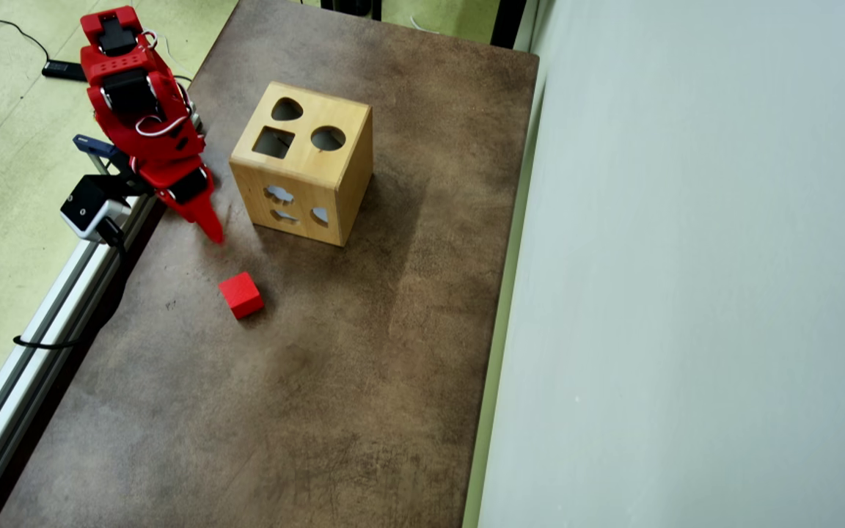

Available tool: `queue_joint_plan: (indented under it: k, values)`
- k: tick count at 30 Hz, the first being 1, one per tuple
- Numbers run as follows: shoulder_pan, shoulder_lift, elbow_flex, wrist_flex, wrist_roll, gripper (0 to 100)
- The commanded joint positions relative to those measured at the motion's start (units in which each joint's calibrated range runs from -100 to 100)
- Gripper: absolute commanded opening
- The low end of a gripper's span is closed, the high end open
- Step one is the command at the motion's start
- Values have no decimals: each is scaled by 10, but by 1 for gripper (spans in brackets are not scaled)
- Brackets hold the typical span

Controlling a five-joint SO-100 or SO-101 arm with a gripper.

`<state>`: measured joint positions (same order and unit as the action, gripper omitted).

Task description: Pick and place the red cube on the square hole

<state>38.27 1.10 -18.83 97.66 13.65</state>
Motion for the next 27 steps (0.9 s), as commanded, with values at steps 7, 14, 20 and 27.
queue_joint_plan:
  k: [7, 14, 20, 27]
  values:
    - [3, -2, -10, 3, -2, 54]
    - [1, 6, -9, 2, 0, 54]
    - [-4, 55, -10, 0, 2, 54]
    - [-5, 144, -10, 1, 0, 54]
